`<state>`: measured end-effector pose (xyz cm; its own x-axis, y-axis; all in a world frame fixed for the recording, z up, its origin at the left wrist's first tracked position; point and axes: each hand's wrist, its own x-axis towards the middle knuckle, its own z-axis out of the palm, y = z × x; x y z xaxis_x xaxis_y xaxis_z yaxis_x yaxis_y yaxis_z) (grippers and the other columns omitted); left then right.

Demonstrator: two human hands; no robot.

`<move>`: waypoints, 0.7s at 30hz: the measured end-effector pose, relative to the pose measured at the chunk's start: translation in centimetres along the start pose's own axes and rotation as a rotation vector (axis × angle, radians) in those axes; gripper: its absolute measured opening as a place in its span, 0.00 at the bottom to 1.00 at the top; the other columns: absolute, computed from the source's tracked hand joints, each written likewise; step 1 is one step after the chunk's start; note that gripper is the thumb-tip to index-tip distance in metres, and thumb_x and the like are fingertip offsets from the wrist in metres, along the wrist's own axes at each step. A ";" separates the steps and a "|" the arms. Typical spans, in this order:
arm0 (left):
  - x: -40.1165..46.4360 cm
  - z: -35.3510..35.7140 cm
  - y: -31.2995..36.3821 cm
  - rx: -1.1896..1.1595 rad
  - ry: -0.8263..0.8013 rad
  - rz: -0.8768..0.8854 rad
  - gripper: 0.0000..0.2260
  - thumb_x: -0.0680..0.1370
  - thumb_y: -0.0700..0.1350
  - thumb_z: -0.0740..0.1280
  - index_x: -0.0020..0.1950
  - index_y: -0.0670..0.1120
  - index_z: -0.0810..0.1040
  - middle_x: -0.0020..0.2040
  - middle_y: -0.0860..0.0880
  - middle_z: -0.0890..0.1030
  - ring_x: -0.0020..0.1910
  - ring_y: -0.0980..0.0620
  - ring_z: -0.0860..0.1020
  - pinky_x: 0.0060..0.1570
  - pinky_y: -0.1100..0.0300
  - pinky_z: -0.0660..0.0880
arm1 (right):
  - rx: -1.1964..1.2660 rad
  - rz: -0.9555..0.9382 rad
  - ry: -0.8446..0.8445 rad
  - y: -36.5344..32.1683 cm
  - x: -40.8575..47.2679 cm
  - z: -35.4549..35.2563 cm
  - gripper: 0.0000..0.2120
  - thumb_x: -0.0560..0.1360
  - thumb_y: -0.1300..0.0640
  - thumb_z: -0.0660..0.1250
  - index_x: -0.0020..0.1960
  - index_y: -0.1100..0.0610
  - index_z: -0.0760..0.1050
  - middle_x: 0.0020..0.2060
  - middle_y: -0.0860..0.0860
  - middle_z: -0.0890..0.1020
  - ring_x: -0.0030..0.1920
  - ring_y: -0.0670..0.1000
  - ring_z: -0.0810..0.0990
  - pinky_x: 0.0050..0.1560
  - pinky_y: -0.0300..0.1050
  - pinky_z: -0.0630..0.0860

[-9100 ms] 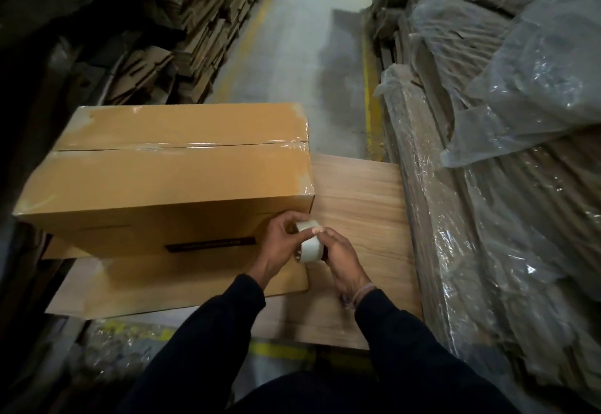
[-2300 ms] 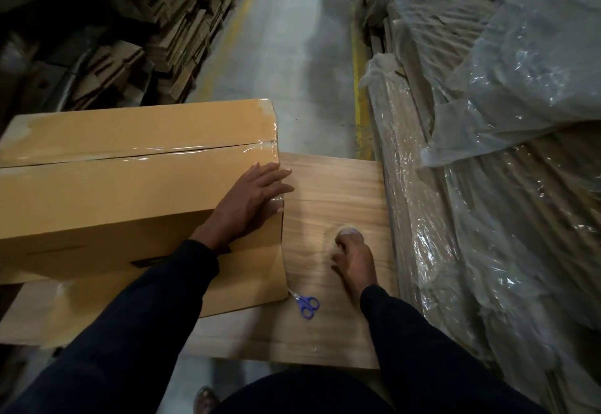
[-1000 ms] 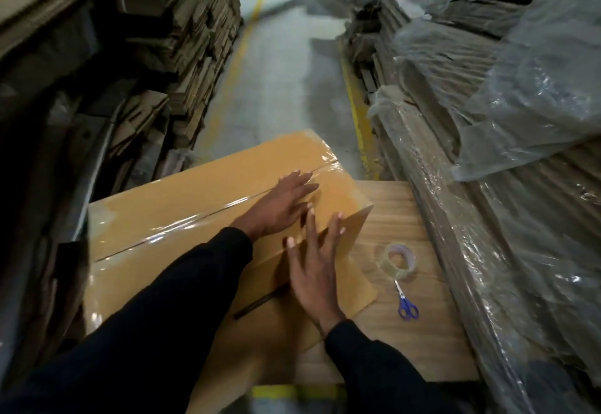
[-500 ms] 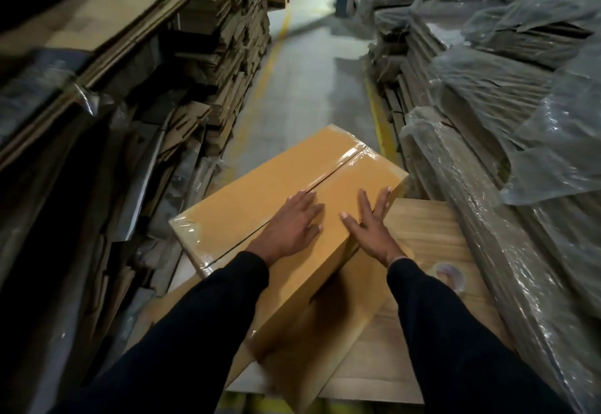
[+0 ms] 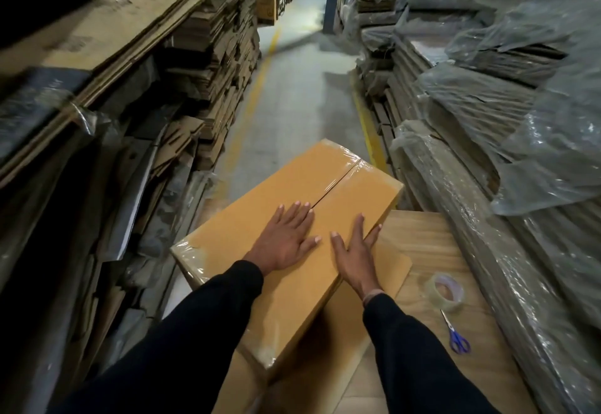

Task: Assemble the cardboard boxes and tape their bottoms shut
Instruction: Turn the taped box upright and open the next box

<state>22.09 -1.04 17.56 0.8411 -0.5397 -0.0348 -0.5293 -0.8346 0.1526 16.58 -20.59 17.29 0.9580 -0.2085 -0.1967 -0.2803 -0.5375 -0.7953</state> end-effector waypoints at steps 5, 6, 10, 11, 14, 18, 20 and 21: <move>-0.1 0.8 4.1 0.015 -0.058 -0.102 0.38 0.84 0.68 0.37 0.85 0.43 0.39 0.85 0.44 0.36 0.83 0.44 0.33 0.81 0.41 0.34 | -0.022 -0.039 -0.094 1.2 1.0 -3.4 0.43 0.85 0.39 0.62 0.85 0.44 0.33 0.83 0.54 0.29 0.85 0.55 0.46 0.80 0.49 0.53; -0.1 0.9 4.3 0.013 -0.066 -0.100 0.38 0.84 0.68 0.37 0.85 0.43 0.38 0.85 0.44 0.35 0.83 0.44 0.32 0.81 0.41 0.34 | -0.020 -0.038 -0.110 1.4 1.1 -3.8 0.45 0.85 0.39 0.62 0.85 0.44 0.32 0.83 0.54 0.30 0.85 0.54 0.44 0.81 0.49 0.52; -0.2 0.5 2.4 0.035 -0.046 -0.011 0.43 0.78 0.71 0.31 0.86 0.46 0.40 0.86 0.47 0.37 0.84 0.46 0.34 0.81 0.42 0.35 | 0.014 -0.060 -0.094 1.7 1.0 -3.9 0.50 0.84 0.39 0.63 0.82 0.48 0.25 0.83 0.53 0.30 0.85 0.52 0.37 0.81 0.49 0.44; -0.3 0.2 1.4 0.021 -0.021 -0.014 0.45 0.77 0.72 0.30 0.86 0.46 0.41 0.86 0.47 0.38 0.84 0.46 0.35 0.81 0.43 0.36 | 0.037 -0.055 -0.084 1.7 0.9 -3.8 0.51 0.84 0.39 0.63 0.82 0.49 0.23 0.84 0.52 0.31 0.85 0.53 0.38 0.82 0.50 0.44; 0.2 -1.1 -2.5 -0.043 0.050 -0.198 0.42 0.80 0.71 0.35 0.86 0.44 0.42 0.87 0.44 0.42 0.85 0.44 0.40 0.81 0.42 0.39 | 0.141 0.008 -0.067 1.6 0.7 -3.6 0.56 0.82 0.36 0.65 0.79 0.47 0.19 0.86 0.52 0.41 0.85 0.56 0.51 0.84 0.58 0.53; 0.9 -2.8 -5.2 -0.161 0.023 -0.534 0.44 0.81 0.73 0.52 0.85 0.43 0.47 0.83 0.36 0.57 0.80 0.33 0.60 0.75 0.38 0.60 | 0.192 0.082 -0.029 1.1 0.5 -3.2 0.54 0.80 0.37 0.68 0.85 0.52 0.31 0.80 0.54 0.68 0.76 0.59 0.71 0.77 0.55 0.68; 1.2 -3.2 -4.9 -0.272 0.038 -0.564 0.43 0.78 0.74 0.60 0.80 0.44 0.58 0.73 0.36 0.71 0.68 0.34 0.74 0.64 0.43 0.72 | 0.235 0.090 0.034 0.7 0.4 -2.9 0.47 0.79 0.38 0.71 0.84 0.55 0.47 0.74 0.54 0.75 0.68 0.56 0.76 0.69 0.50 0.72; 1.3 -3.4 -4.6 -0.294 0.069 -0.563 0.40 0.77 0.73 0.63 0.75 0.44 0.63 0.69 0.38 0.75 0.64 0.35 0.77 0.60 0.45 0.74 | 0.263 0.098 0.059 0.6 0.4 -2.9 0.44 0.78 0.39 0.72 0.82 0.55 0.52 0.71 0.54 0.77 0.64 0.54 0.77 0.65 0.49 0.73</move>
<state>25.94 2.47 20.18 0.9919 -0.0111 -0.1265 0.0401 -0.9179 0.3949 16.58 -23.37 18.40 0.9200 -0.3000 -0.2524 -0.3387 -0.2840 -0.8970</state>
